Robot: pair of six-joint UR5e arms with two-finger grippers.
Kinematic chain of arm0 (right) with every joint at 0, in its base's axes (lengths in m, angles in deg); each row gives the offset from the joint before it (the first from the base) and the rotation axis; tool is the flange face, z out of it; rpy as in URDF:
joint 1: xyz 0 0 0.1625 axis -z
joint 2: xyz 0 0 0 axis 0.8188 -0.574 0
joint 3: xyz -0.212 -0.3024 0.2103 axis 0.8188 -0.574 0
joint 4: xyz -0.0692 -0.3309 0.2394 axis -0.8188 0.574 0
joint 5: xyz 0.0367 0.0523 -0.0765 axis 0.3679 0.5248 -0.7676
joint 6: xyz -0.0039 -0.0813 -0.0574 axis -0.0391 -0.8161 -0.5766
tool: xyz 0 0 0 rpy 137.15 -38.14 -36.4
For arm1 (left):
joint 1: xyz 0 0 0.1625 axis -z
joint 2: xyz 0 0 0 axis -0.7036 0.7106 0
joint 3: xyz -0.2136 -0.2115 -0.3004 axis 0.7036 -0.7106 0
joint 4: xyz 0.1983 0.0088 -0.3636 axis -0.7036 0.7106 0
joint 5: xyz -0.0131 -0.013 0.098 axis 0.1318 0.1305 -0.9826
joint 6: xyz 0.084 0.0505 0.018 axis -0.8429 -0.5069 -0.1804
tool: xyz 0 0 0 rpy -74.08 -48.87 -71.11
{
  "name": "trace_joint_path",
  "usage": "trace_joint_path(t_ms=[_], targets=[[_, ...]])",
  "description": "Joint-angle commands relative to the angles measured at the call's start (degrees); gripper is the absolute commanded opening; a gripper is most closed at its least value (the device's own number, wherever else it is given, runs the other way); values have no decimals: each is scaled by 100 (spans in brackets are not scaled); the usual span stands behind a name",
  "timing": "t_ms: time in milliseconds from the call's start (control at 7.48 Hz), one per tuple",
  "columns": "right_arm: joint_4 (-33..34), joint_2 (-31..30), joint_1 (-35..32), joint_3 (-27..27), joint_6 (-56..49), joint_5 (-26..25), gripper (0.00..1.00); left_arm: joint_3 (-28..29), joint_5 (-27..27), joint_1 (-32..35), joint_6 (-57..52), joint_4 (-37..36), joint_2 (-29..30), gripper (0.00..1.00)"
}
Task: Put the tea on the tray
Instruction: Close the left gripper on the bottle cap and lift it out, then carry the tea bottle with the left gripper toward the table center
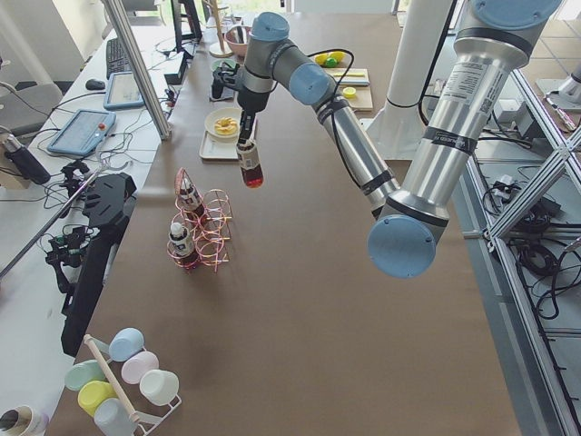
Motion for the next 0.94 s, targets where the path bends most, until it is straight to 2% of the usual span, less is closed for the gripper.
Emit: trace_joint_path(t_ms=[0,134,267,401,802], targets=[[4,29,23,-9,4,-238,100,-293,-582,-1345,1298,-826,889,0],[4,38,23,-35,4,-195,100,-284,-1018,-1809,1544,-1528,1548,0],[4,29,32,-53,4,-194,100,-206,-1606,-2475,2233,-1788,1998,0],[4,29,24,-53,4,-194,100,-75,-2020,-3013,2754,-1790,2290,0],[4,12,23,-53,4,-71,100,540,-2883,-4008,3601,-1782,3003,0]])
